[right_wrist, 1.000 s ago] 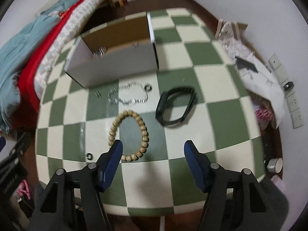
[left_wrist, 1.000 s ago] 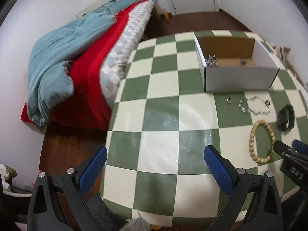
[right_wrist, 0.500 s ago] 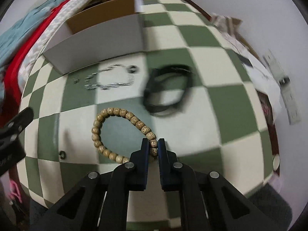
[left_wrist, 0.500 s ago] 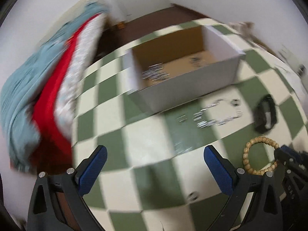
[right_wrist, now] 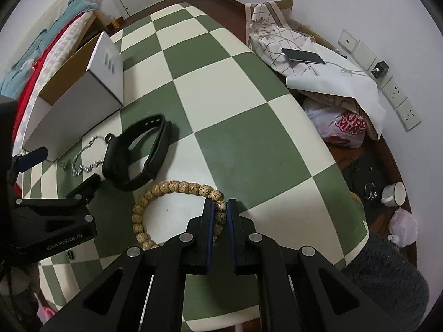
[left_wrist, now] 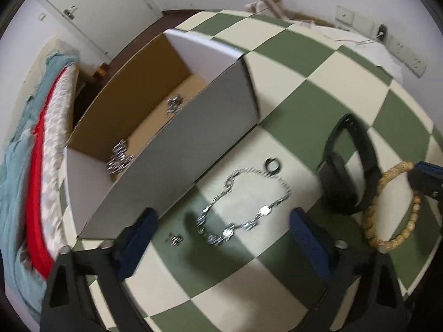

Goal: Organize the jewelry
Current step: 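Grasp the silver charm bracelet with the left gripper while the right lifts the beads, then lower both bracelets into the white box and open both grippers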

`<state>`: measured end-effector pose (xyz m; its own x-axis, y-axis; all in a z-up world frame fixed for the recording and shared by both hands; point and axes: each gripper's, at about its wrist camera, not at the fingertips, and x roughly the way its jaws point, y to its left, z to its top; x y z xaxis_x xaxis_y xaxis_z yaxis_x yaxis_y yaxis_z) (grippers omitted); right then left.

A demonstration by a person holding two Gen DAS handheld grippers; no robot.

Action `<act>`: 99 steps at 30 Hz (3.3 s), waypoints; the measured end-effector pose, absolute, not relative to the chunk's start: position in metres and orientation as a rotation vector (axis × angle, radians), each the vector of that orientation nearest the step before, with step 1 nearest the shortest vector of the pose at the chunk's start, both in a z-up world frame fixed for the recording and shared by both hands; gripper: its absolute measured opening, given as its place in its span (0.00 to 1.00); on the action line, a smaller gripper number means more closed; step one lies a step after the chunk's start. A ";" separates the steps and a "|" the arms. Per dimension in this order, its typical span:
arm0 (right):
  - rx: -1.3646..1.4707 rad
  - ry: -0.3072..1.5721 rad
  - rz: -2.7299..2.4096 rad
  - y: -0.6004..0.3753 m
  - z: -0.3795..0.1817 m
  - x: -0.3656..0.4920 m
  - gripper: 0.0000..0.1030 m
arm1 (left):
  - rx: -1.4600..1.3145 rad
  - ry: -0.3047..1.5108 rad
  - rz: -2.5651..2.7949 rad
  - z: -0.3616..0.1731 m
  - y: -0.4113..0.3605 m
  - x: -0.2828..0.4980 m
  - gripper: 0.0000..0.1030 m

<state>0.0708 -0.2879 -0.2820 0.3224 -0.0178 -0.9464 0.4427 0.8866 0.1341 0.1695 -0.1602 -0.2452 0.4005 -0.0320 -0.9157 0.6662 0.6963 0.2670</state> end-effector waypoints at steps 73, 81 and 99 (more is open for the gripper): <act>0.469 1.046 -0.180 -0.290 -0.207 0.073 0.09 | 0.122 1.109 -0.564 -0.161 -0.074 0.159 0.04; 0.455 0.984 -0.115 -0.278 -0.160 0.080 0.09 | 0.047 1.026 -0.563 -0.107 -0.058 0.176 0.04; 0.326 0.961 0.084 -0.221 -0.096 0.216 0.09 | -0.106 1.108 -0.529 -0.102 -0.044 0.278 0.04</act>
<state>0.2159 -0.2213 -0.0956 0.5733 0.2137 -0.7910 0.0738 0.9480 0.3096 0.2778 -0.0440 -0.1024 0.3369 -0.4568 -0.8233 0.3534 0.8718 -0.3392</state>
